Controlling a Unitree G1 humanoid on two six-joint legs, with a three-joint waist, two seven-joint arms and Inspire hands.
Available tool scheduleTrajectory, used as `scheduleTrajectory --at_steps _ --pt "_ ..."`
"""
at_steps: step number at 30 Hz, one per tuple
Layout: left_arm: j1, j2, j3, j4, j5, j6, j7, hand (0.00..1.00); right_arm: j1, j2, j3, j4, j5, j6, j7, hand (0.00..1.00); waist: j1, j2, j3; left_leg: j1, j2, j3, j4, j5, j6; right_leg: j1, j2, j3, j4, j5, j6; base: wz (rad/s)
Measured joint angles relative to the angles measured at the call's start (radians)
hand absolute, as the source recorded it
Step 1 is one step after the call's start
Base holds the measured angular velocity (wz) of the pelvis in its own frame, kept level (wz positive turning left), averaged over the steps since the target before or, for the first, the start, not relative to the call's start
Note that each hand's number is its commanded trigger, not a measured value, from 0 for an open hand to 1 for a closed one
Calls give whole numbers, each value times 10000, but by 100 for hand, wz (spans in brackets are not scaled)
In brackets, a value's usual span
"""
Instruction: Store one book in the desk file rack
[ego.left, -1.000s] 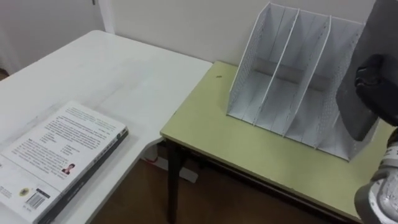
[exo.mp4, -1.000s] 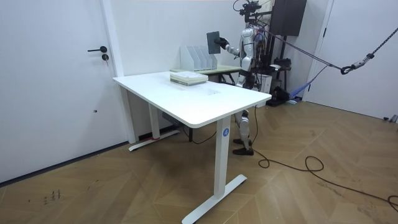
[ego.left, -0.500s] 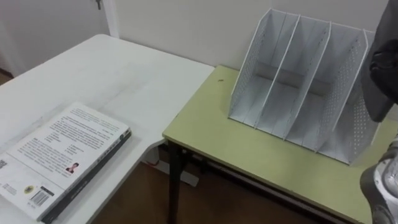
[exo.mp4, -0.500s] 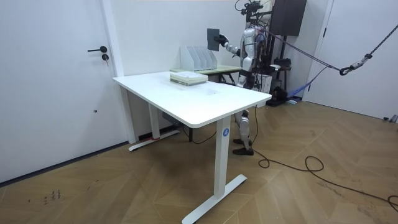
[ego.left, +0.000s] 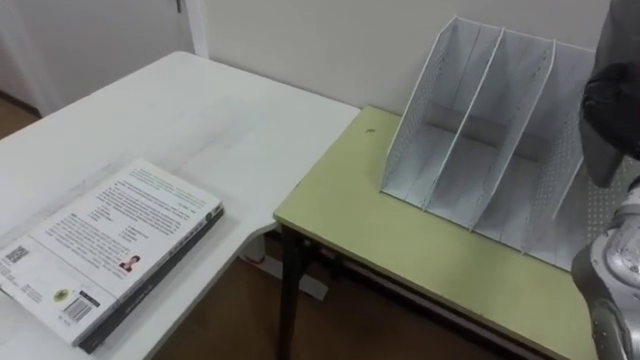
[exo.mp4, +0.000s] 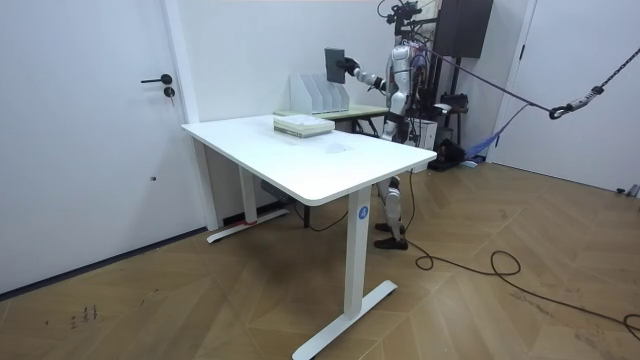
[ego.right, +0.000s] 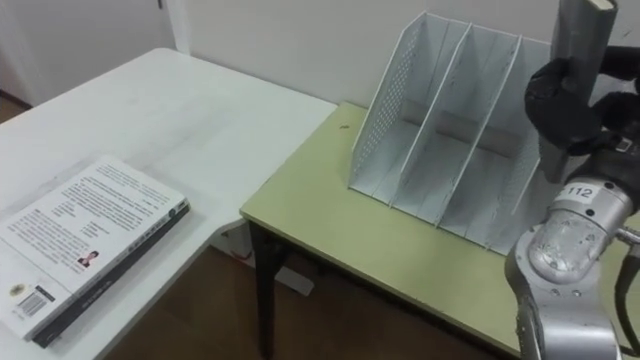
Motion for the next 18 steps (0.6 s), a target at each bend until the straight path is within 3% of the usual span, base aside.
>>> scheduleTrajectory --at_steps 9,18 --pt "-13 -8 -4 -6 -1 80 -4 0 -329 -225 4 90 481 416 -24 100 13 49 -36 -93 10 -24 -3 1 0 -74 39 19 30 23 -33 -2" --pt "-15 15 3 -4 10 139 -31 0 -543 -235 5 554 572 436 -120 100 7 23 -16 -77 29 -57 5 26 -39 -46 54 -17 25 102 -72 0"
